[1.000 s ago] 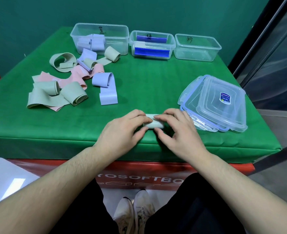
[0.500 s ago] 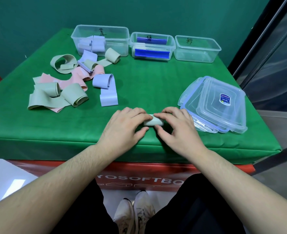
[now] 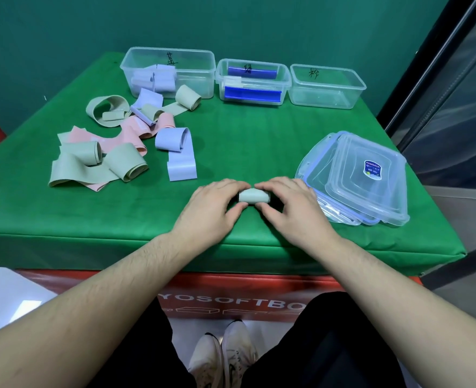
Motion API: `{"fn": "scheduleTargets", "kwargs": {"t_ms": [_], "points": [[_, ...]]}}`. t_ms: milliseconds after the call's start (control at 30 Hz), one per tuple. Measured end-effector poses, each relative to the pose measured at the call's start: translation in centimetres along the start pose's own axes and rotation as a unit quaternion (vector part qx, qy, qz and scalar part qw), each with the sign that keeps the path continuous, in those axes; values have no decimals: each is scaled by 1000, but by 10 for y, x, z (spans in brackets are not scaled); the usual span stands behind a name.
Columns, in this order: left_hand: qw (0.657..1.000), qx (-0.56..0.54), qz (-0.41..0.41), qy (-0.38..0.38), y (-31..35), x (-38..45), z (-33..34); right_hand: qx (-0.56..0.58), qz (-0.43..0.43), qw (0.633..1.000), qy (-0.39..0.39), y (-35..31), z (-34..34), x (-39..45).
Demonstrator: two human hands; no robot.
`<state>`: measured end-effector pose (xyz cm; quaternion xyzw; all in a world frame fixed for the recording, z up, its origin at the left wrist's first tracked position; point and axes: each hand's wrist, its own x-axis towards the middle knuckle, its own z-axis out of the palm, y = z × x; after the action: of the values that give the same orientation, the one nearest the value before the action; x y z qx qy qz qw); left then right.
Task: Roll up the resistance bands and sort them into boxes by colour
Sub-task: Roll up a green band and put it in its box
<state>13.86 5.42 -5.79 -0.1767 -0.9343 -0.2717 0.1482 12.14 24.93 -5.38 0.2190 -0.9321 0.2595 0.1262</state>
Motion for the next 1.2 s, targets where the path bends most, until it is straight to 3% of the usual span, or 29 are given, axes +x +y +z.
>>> {"fn": "scheduleTargets", "kwargs": {"t_ms": [167, 333, 533, 700, 900, 1033, 1200], "points": [[993, -109, -33, 10, 9, -4, -6, 61, 11, 998, 16, -8, -3, -4], [963, -252, -93, 32, 27, -11, -11, 177, 39, 983, 33, -24, -4, -10], [911, -371, -163, 78, 51, -13, -25, 298, 53, 952, 41, -45, -16, -10], [836, -473, -267, 79, 68, -5, -36, 358, 39, 931, 58, -66, -34, -7], [758, -587, -278, 66, 86, 3, -52, 406, 56, 907, 96, -85, -47, 2], [753, -590, -283, 78, 91, 6, -65, 448, 59, 887, 94, -95, -59, 6], [721, -626, -289, 70, 90, 7, -76, 446, 37, 893, 51, -103, -69, 11]]}}
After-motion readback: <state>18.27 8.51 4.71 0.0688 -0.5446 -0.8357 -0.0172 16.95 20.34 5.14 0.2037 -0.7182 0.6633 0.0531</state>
